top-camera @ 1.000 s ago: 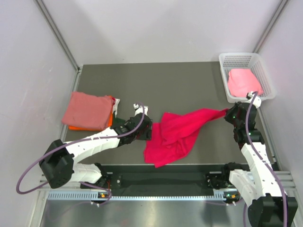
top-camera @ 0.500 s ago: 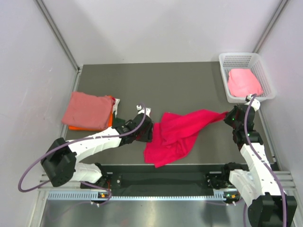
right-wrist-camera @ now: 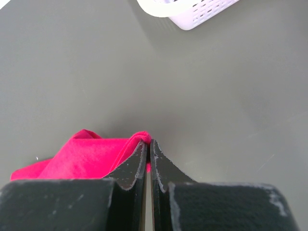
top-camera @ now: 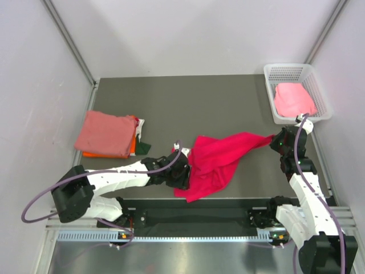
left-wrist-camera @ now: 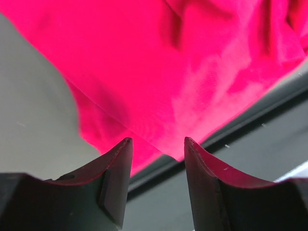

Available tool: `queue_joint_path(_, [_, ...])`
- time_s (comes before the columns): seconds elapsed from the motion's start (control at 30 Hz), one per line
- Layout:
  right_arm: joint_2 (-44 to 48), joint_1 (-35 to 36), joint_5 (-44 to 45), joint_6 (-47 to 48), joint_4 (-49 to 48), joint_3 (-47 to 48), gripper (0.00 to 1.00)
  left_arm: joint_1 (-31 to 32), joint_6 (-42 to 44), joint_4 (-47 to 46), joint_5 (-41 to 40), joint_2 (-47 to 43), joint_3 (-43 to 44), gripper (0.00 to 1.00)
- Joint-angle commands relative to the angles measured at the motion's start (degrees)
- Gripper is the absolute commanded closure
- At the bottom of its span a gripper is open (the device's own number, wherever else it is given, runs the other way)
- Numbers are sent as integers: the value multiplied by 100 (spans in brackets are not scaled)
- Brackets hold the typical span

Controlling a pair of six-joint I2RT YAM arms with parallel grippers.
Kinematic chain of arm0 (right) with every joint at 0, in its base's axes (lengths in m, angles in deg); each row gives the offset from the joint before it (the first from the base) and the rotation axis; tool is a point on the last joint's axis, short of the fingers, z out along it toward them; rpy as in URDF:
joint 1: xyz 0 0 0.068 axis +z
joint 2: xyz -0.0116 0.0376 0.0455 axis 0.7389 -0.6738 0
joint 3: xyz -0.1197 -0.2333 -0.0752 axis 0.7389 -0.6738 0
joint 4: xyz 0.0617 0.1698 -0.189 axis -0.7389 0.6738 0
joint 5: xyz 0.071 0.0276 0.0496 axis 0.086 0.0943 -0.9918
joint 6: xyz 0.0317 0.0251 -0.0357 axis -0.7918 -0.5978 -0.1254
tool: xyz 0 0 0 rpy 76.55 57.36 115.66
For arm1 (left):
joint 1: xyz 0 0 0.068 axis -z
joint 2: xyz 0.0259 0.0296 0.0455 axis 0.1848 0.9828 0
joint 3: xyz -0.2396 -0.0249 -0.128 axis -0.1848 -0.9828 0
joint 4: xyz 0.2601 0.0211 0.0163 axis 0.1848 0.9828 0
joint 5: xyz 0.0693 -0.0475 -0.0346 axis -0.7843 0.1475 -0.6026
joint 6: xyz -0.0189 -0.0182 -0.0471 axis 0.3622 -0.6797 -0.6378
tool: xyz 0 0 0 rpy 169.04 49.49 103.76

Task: Fold and stack the t-shirts
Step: Flatten the tshirt out

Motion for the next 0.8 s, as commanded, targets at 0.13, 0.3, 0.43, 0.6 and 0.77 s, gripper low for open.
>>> queue_joint_path(0.13, [1,-83,129,-106,-175,7,100,580,-1294,-526,473,-30,-386,47])
queue_joint_path(0.3, [-8,-83,121,-115,-175,-19,100,801,-1444,-746,500,427,-298,48])
queue_joint_path(0.43, [36,-83,121,-115,-149,-19,100,809,-1514,-896,456,560,-298,49])
queue_joint_path(0.6, [54,-83,121,-115,-157,-28,100,809,-1584,-914,289,648,-263,66])
queue_joint_path(0.77, [63,-83,86,-133,-192,-54,100,809,-1813,-1011,-131,727,-246,100])
